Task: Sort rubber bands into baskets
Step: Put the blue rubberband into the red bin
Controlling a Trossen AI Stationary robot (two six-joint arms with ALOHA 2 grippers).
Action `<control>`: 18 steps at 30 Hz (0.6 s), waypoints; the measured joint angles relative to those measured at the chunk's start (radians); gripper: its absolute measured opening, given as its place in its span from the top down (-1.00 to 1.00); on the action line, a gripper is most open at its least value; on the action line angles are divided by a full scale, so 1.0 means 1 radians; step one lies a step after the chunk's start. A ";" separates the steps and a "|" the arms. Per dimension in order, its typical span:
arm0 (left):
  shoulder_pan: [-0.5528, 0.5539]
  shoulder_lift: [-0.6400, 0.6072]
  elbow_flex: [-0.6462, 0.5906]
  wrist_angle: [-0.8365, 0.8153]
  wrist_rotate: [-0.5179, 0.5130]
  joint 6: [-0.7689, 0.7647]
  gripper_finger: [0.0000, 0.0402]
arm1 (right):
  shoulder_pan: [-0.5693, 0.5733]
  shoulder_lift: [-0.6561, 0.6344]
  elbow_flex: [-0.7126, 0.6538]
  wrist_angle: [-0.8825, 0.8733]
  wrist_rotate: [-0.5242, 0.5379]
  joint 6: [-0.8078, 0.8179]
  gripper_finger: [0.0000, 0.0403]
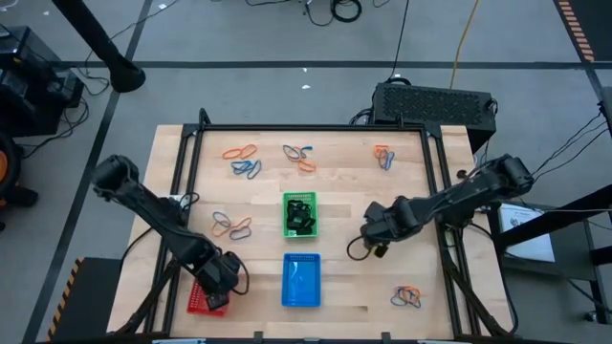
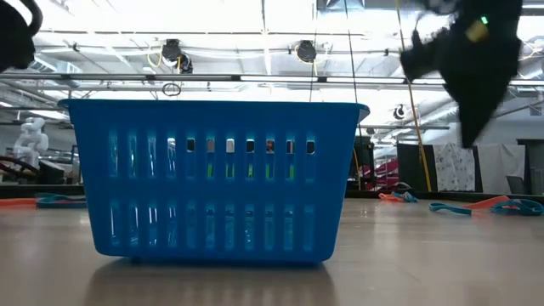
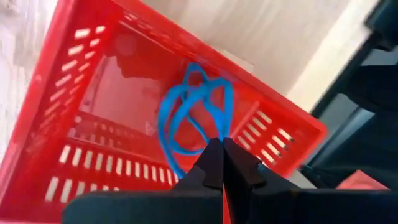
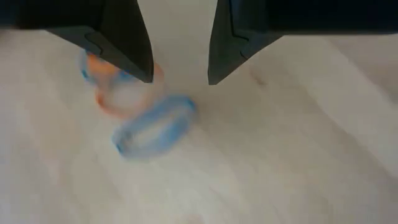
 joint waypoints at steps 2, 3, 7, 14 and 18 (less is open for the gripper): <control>0.000 0.007 0.000 -0.003 0.000 0.003 1.00 | -0.015 0.000 -0.044 -0.033 -0.058 0.001 0.28; 0.000 0.009 0.000 -0.007 0.000 0.003 1.00 | -0.020 0.000 -0.071 -0.041 -0.077 0.000 0.28; 0.000 0.009 0.000 -0.054 0.000 0.003 1.00 | -0.024 -0.004 -0.167 -0.070 -0.151 -0.041 0.28; 0.009 0.009 0.000 -0.142 -0.001 0.004 0.87 | -0.070 -0.004 -0.228 -0.080 -0.149 -0.043 0.28; 0.022 0.009 0.000 -0.170 0.000 0.008 0.76 | -0.096 -0.004 -0.229 -0.100 -0.147 -0.050 0.28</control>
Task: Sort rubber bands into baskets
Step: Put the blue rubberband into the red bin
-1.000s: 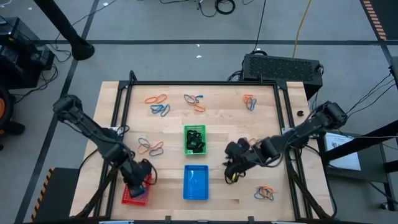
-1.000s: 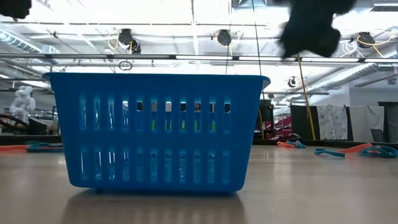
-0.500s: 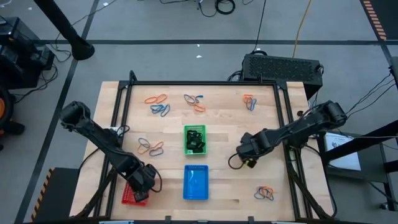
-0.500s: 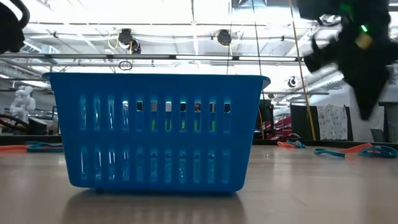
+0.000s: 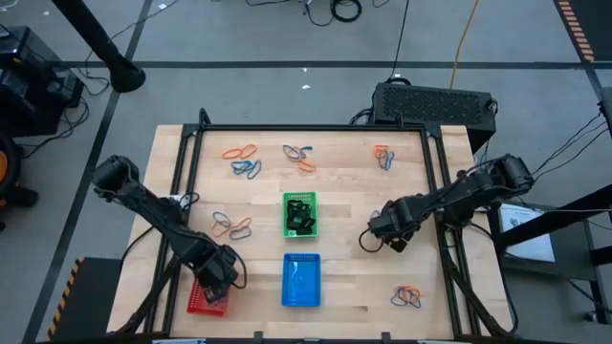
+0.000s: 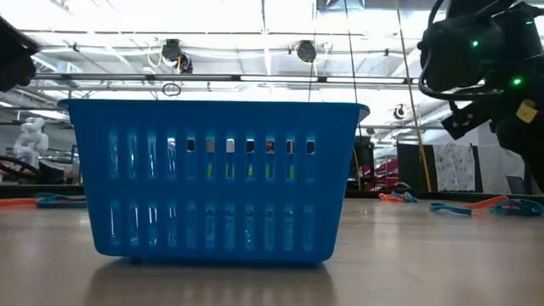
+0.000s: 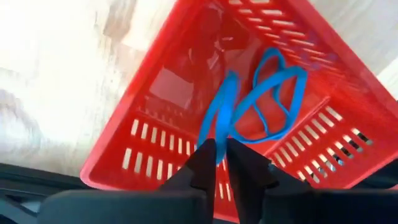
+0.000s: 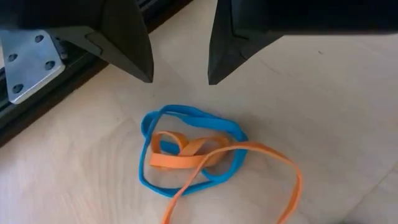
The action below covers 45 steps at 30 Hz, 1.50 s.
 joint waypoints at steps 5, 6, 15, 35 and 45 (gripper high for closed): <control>0.006 0.000 0.000 -0.014 0.001 0.005 0.66 | -0.015 0.000 0.000 0.000 0.006 -0.036 0.28; 0.006 0.000 0.000 -0.014 0.001 0.004 0.65 | -0.021 0.000 0.000 -0.001 0.007 -0.037 0.28; 0.006 -0.020 0.005 0.039 0.029 0.054 0.45 | -0.107 0.000 0.000 -0.056 0.012 -0.077 0.28; 0.104 -0.267 0.076 0.021 -0.242 0.085 0.30 | -0.204 -0.003 -0.141 0.163 -0.004 -0.154 0.28; 0.144 -0.270 0.076 0.021 -0.292 0.164 0.30 | -0.202 -0.001 -0.136 0.215 -0.067 -0.101 0.45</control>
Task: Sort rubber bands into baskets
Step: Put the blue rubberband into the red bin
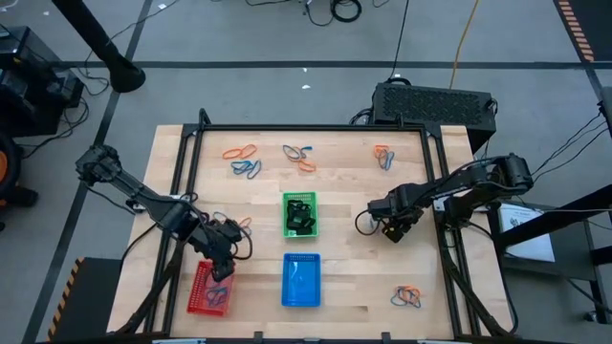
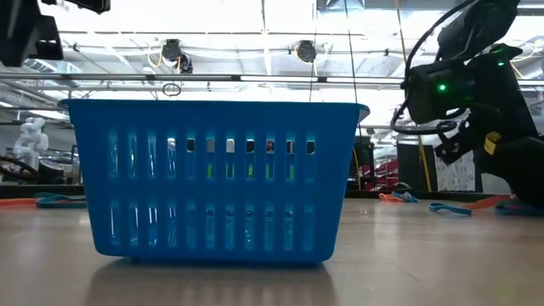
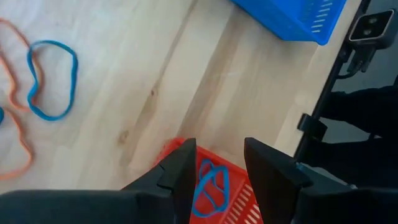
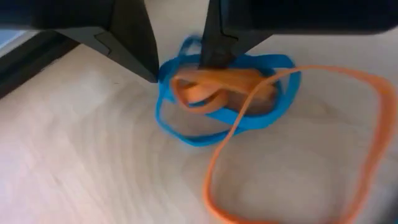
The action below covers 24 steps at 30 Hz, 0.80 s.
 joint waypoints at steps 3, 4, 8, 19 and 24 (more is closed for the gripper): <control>0.006 0.000 0.000 0.000 -0.016 0.023 0.30 | 0.000 0.000 0.002 -0.001 -0.018 0.014 0.64; 0.009 0.000 0.000 0.000 -0.023 0.027 0.30 | 0.000 0.000 0.003 -0.010 -0.022 0.015 0.73; 0.021 0.000 0.000 0.000 -0.036 0.053 0.30 | 0.002 -0.024 0.001 -0.047 -0.044 0.017 0.96; 0.057 0.000 -0.001 0.038 -0.096 0.141 0.30 | 0.003 -0.188 0.182 -0.211 -0.034 0.086 0.99; 0.057 0.000 -0.001 0.259 -0.190 0.266 0.30 | 0.029 -0.248 0.270 -0.181 -0.027 0.122 0.99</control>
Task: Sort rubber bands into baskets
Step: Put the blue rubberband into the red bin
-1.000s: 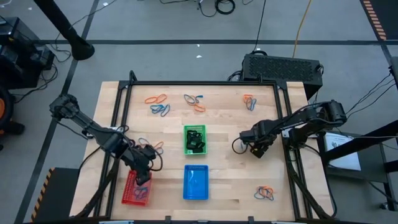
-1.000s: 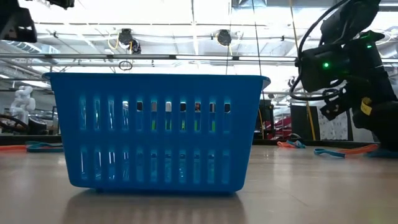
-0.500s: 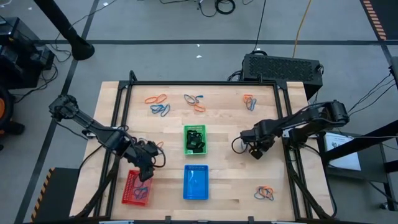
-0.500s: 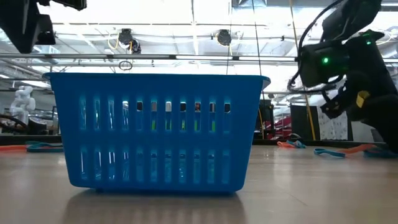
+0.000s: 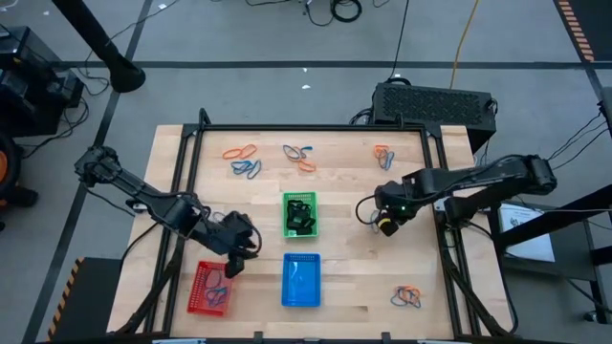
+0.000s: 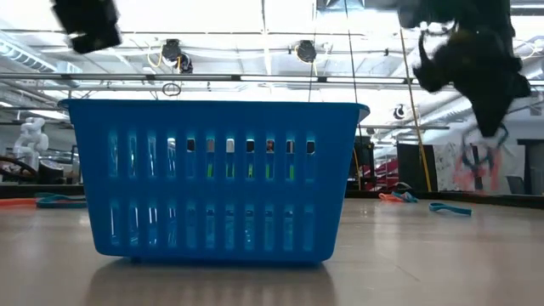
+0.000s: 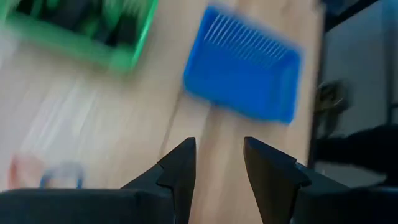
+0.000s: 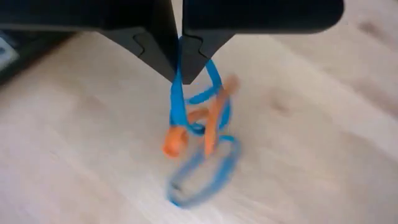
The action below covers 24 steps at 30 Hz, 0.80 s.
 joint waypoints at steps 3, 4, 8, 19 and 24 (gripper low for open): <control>0.010 0.003 0.000 0.152 -0.032 0.080 0.30 | 0.026 -0.020 0.028 0.064 0.001 0.009 0.99; 0.017 0.006 0.000 0.197 -0.033 0.099 0.30 | 0.035 -0.025 0.030 0.093 0.006 0.010 0.99; 0.038 0.012 0.000 0.302 -0.033 0.142 0.30 | 0.057 -0.029 0.032 0.129 0.055 0.040 1.00; 0.056 0.092 0.000 0.318 -0.006 0.132 0.30 | 0.123 0.050 0.031 0.034 0.225 0.161 1.00; 0.066 0.152 0.000 0.323 0.043 0.116 0.30 | 0.124 0.167 0.030 -0.008 0.121 0.133 1.00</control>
